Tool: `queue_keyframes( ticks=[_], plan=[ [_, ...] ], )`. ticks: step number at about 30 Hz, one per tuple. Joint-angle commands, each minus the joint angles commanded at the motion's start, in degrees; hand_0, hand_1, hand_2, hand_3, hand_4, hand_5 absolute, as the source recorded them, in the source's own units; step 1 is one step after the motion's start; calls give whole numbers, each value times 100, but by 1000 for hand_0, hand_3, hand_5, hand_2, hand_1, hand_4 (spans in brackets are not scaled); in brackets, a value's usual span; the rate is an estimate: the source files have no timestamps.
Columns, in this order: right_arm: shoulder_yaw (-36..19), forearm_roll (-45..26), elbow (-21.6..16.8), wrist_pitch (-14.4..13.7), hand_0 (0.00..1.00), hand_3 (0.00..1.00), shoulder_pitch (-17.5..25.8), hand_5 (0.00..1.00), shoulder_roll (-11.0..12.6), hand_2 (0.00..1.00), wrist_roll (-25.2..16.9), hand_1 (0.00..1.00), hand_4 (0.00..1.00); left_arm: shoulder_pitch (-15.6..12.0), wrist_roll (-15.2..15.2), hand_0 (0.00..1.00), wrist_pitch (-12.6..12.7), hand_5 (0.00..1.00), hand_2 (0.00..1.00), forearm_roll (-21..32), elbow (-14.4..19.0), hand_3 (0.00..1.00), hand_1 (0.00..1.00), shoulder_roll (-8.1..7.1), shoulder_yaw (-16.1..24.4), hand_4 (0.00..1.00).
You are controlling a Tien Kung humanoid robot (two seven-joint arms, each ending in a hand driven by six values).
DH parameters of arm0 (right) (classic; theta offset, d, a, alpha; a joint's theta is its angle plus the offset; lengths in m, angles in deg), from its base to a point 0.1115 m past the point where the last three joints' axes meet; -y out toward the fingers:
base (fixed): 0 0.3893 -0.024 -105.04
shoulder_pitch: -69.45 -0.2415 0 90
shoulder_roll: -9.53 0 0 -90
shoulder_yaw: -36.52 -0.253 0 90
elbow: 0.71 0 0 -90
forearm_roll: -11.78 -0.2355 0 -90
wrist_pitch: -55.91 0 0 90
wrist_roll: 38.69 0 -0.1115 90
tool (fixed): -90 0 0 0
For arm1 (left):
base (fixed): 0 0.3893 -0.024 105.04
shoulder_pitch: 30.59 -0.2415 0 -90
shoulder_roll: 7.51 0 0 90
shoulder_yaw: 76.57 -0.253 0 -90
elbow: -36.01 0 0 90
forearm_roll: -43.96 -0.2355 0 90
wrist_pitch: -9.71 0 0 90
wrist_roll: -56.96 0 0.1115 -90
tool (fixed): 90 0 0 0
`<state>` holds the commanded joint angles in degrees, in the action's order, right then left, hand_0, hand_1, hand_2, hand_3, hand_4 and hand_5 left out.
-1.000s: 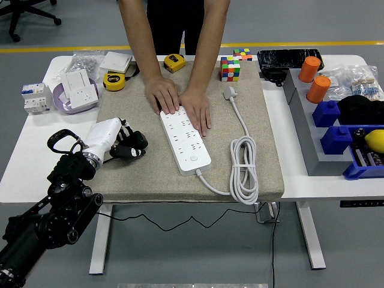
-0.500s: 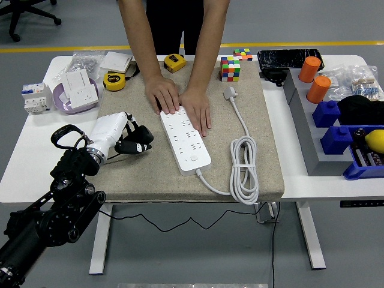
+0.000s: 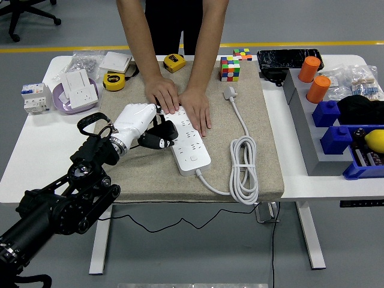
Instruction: Pick up the plug,place it near the board,insert it into the board,press the button
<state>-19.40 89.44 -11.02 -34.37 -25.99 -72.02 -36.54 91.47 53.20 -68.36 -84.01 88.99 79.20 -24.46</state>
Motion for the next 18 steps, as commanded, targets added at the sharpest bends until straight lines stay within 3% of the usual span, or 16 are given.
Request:
queue_keyframes(
  ticks=[11,18],
  plan=[
    [-30,54,0,8,820,714,26,629,9,708,14,729,998,137,183,307,10,228,322,-68,-499,404,259,169,127,716],
    [-2,28,0,7,818,713,8,628,14,706,4,729,998,185,209,311,38,228,327,-131,-576,407,260,201,130,717]
  ],
)
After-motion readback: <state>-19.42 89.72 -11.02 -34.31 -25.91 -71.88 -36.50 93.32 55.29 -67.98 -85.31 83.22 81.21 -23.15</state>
